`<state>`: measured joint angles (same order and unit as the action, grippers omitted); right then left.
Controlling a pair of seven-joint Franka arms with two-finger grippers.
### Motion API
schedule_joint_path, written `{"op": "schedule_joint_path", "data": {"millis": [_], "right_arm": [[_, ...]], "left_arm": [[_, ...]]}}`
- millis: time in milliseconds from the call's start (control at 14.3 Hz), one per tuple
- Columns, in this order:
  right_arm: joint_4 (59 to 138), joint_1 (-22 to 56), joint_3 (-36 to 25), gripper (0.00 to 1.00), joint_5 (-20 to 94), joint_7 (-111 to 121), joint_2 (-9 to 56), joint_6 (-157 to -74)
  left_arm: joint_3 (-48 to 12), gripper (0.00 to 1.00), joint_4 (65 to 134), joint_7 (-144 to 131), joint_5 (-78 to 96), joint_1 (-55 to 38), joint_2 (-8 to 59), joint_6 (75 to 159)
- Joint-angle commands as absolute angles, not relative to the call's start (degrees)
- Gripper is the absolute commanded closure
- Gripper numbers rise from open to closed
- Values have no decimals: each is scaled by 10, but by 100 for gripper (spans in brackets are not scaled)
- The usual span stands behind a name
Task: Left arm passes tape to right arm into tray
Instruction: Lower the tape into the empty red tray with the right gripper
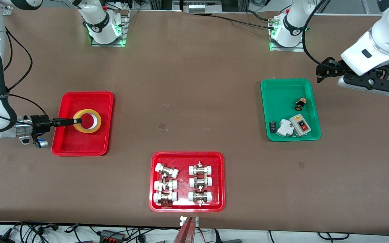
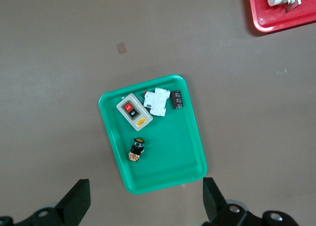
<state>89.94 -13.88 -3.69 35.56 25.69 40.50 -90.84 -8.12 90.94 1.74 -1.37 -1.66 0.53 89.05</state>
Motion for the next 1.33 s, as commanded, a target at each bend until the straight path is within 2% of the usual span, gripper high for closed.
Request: {"op": "schedule_joint_path", "data": {"millis": [0, 140, 279, 419, 488, 558, 837, 1256], "right_arm": [[904, -158, -24, 57, 365, 295, 401, -905], [904, -160, -24, 57, 366, 296, 408, -900], [904, -160, -24, 47, 373, 307, 415, -903], [904, -163, -24, 30, 389, 307, 430, -900], [904, -165, -24, 11, 396, 308, 433, -899], [903, -166, -24, 0, 396, 312, 432, -899], [899, -162, -23, 0, 384, 339, 431, -911], [899, -120, -24, 0, 272, 364, 410, -995]], "left_arm": [[-56, 0, 901, 21, -11, -26, 15, 916], [-56, 0, 898, 22, -9, -5, 15, 921], [-56, 0, 898, 20, -10, -1, 11, 903], [-55, 0, 898, 9, -10, -2, 9, 887], [-55, 0, 898, 1, -10, -2, 10, 890], [-49, 0, 901, -10, -10, -1, 10, 897], [-35, 0, 899, -9, -7, 7, 16, 905], [-35, 0, 906, -8, 20, 37, 18, 928]]}}
